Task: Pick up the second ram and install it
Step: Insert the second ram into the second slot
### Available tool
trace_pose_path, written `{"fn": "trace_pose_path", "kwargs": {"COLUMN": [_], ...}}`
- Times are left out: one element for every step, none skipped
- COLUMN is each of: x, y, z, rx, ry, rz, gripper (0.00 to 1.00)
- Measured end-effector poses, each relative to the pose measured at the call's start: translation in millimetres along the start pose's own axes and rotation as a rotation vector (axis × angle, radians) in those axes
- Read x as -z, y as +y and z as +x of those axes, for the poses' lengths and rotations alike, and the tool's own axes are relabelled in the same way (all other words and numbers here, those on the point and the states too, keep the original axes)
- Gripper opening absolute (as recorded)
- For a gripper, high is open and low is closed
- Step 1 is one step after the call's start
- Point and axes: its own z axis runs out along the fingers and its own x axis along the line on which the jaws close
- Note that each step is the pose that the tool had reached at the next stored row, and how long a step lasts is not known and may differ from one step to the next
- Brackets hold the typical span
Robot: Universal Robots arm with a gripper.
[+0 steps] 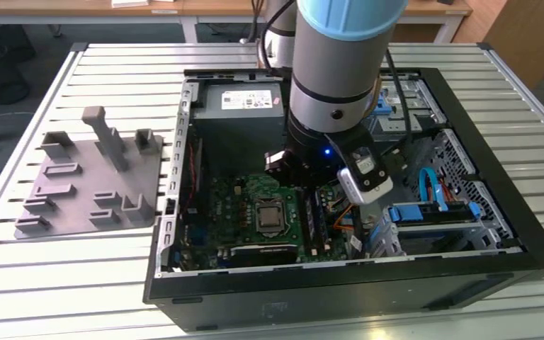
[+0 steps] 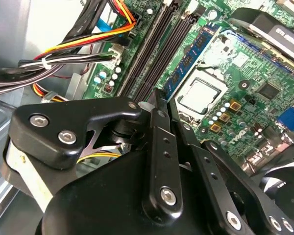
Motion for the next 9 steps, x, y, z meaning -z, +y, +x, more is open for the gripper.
{"fn": "trace_pose_path", "kwargs": {"x": [-1.0,-2.0,-3.0,-3.9,-4.8,-5.7,-6.5,-7.3,-7.9], "y": [-0.1,-0.1,-0.2,-0.2,-0.3,-0.4,-0.4,-0.4,-0.5], "z": [0.0,0.1,0.1,0.1,0.1,0.1,0.2,0.2,0.2], "rx": [0.0,0.0,0.0,0.0,0.0,0.0,0.0,0.0,0.0], "ry": [0.0001,0.0001,0.0001,0.0001,0.0,0.0001,0.0001,0.0001,0.0001], "rz": [0.0001,0.0001,0.0001,0.0001,0.0001,0.0001,0.0001,0.0001,0.0001], "gripper": [0.14,0.14,0.14,0.14,0.14,0.14,0.14,0.14,0.14]}}
